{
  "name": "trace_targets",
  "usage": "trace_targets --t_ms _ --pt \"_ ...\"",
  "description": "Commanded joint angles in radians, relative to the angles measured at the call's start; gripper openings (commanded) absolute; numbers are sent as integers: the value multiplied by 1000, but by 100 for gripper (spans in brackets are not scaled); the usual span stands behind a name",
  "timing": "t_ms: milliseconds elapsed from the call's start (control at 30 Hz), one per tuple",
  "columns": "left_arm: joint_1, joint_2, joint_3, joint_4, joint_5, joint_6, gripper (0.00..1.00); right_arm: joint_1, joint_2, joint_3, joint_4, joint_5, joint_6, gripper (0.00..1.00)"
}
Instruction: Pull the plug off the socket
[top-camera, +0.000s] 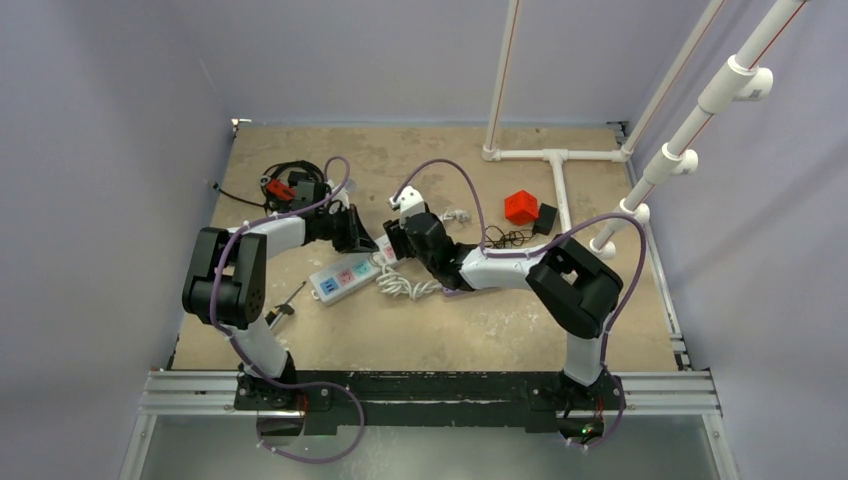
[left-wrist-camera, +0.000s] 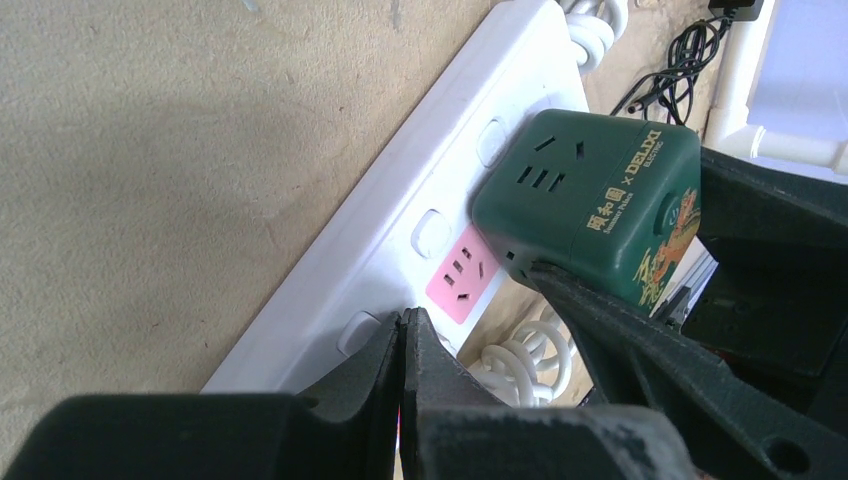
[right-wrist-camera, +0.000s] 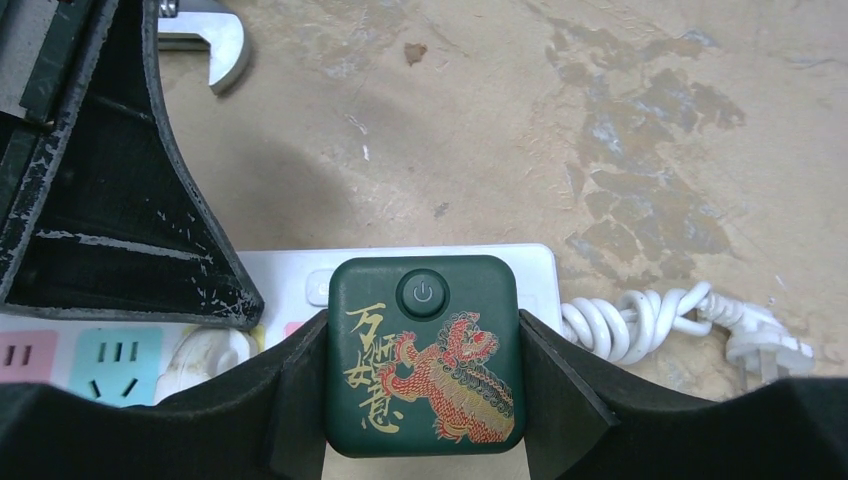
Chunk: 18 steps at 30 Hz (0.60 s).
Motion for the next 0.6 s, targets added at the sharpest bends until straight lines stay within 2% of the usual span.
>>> trace_targets --t_ms 0,167,367,500,567 --pt "-1 34 -3 -62 -81 46 0 39 10 77 35 188 -17 0" --pt "-6 36 -2 -62 -82 47 0 11 -35 46 73 43 11 0" --pt "-7 40 -2 -63 -85 48 0 -101 -89 5 107 -190 63 0" --pt "-9 41 -1 -63 -86 48 0 -116 -99 -1 117 -228 75 0" --pt "-10 40 1 -63 -86 47 0 -114 -98 1 126 -186 55 0"
